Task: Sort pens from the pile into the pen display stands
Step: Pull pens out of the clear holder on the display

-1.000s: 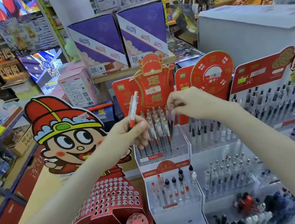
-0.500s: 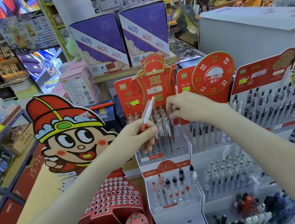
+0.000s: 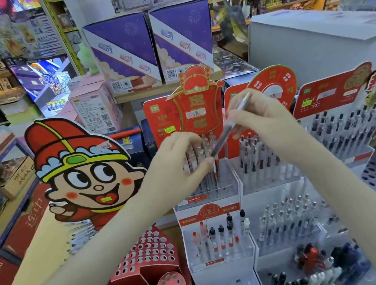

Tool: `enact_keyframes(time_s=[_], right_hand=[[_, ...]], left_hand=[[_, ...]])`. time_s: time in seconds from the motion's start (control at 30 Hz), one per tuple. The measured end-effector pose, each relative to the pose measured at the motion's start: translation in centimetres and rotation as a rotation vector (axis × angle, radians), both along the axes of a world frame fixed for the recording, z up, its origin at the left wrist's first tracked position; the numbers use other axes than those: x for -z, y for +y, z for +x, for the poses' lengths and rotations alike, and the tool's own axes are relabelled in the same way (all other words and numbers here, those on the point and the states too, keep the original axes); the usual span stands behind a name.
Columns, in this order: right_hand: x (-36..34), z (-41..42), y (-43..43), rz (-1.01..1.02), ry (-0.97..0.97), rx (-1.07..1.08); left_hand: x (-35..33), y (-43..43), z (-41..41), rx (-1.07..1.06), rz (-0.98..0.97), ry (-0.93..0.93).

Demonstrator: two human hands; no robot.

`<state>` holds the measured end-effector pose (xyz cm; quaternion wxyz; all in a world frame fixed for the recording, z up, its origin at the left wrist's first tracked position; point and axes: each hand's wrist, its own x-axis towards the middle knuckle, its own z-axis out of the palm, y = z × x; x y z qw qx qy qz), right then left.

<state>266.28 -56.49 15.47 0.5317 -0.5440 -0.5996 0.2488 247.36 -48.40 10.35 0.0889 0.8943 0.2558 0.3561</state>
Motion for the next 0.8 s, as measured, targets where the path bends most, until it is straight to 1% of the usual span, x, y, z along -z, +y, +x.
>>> enact_keyframes(time_s=[0.03,0.07,0.1,0.17,0.23,0.37,0.6,0.8], right_hand=[[0.0,0.7,-0.2,0.009,-0.057,0.073],[0.2,1.0,-0.2,0.004,-0.158,0.130],[0.5,0.9,-0.2,-0.024,-0.268,0.158],[1.6,0.3,0.2,-0.118,-0.419,0.150],[2.8,-0.4,0.8,-0.182,-0.483,0.146],[3.4,-0.9,1.4,-0.217,-0.514,0.196],[5.1,-1.9,2.8,-0.321,-0.613,0.199],[6.9,-2.7,3.6,-0.361,-0.483,0.303]], left_hand=[[0.6,0.5,-0.4,-0.006,0.154,0.041],[1.4,1.1,-0.7,-0.015,0.272,0.093],[2.2,1.7,-1.0,-0.025,0.348,0.152],[3.3,2.5,-1.3,-0.025,0.424,0.245],[4.1,3.0,-1.6,-0.020,0.469,0.287],[4.1,3.3,-1.8,-0.008,0.503,0.284],[4.3,3.6,-2.1,-0.016,0.579,0.269],[5.3,4.0,-2.6,-0.031,0.634,0.261]])
